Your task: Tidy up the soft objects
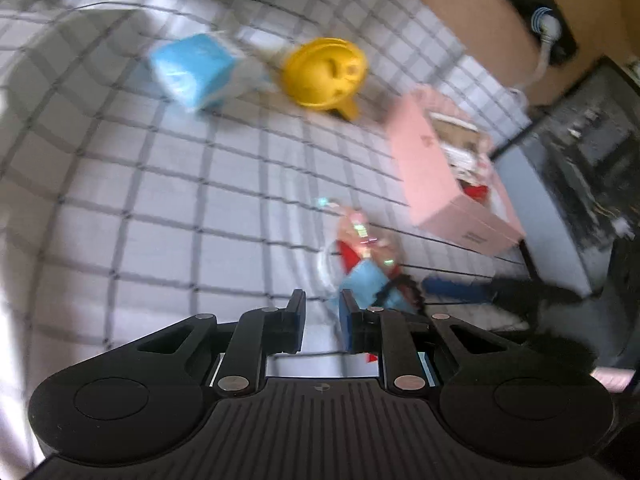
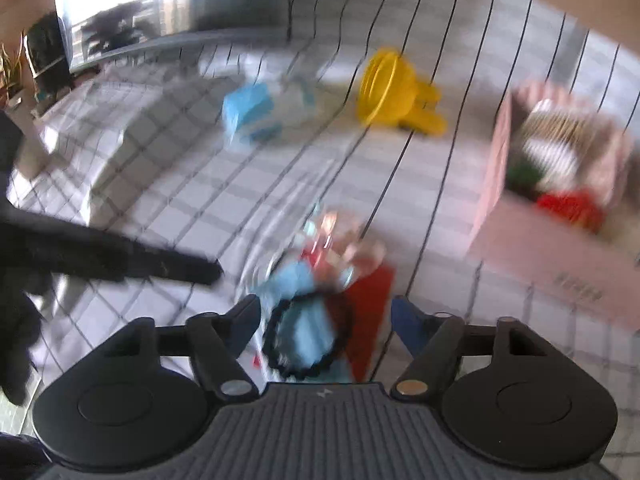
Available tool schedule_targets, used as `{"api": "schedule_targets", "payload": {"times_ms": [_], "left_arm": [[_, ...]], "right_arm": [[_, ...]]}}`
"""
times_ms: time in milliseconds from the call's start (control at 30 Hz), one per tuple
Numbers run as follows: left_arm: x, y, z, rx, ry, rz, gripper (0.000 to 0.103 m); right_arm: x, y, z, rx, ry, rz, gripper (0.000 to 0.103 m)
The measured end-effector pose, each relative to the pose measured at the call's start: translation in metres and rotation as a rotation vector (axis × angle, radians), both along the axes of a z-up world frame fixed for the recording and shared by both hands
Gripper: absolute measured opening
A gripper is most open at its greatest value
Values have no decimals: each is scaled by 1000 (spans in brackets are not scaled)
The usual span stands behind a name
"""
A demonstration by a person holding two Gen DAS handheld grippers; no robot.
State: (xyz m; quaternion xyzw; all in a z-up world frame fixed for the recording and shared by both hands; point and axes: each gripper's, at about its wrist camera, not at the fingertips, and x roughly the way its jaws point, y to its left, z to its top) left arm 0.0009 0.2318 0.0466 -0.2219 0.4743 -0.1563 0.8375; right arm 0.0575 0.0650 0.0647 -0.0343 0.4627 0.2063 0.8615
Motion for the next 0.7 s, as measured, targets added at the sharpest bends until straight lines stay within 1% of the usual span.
{"api": "schedule_targets", "payload": {"times_ms": [67, 100, 167, 233, 267, 300, 367, 400, 433, 500, 533, 600, 667, 700], "left_arm": [[-7, -1, 3, 3, 20, 38, 20], [-9, -4, 5, 11, 25, 45, 20], [-14, -16, 8, 38, 34, 73, 20], [-19, -29, 11, 22, 37, 113, 20], [-21, -36, 14, 14, 32, 122, 20], [-21, -46, 17, 18, 22, 119, 20], [-20, -71, 22, 46, 7, 82, 20], [-19, -80, 24, 60, 0, 63, 20], [-18, -91, 26, 77, -10, 50, 20], [-12, -107, 29, 111, -34, 33, 20], [-8, -113, 29, 126, -33, 38, 20], [1, -121, 26, 147, -19, 37, 21], [11, -134, 21, 182, -31, -25, 21], [14, -140, 19, 219, -49, -78, 21]], "right_arm": [[-1, 3, -16, -6, 44, 23, 17], [-6, 0, -15, 5, 33, 24, 8], [-12, -16, -6, 61, 30, 38, 7], [-15, -43, 6, 138, 18, -2, 7], [-18, -59, 11, 164, 6, -25, 7], [-21, -69, 15, 168, -13, -47, 7], [-27, -97, 20, 124, -74, -111, 10], [-28, -110, 18, 100, -91, -139, 17], [-28, -122, 15, 85, -91, -166, 28], [-28, -144, 4, 56, -64, -230, 35], [-31, -152, 0, 37, -74, -255, 35], [-40, -163, -5, -6, -105, -265, 37], [-52, -168, -8, -35, -129, -245, 47], [-57, -169, -9, -36, -134, -231, 53]]}}
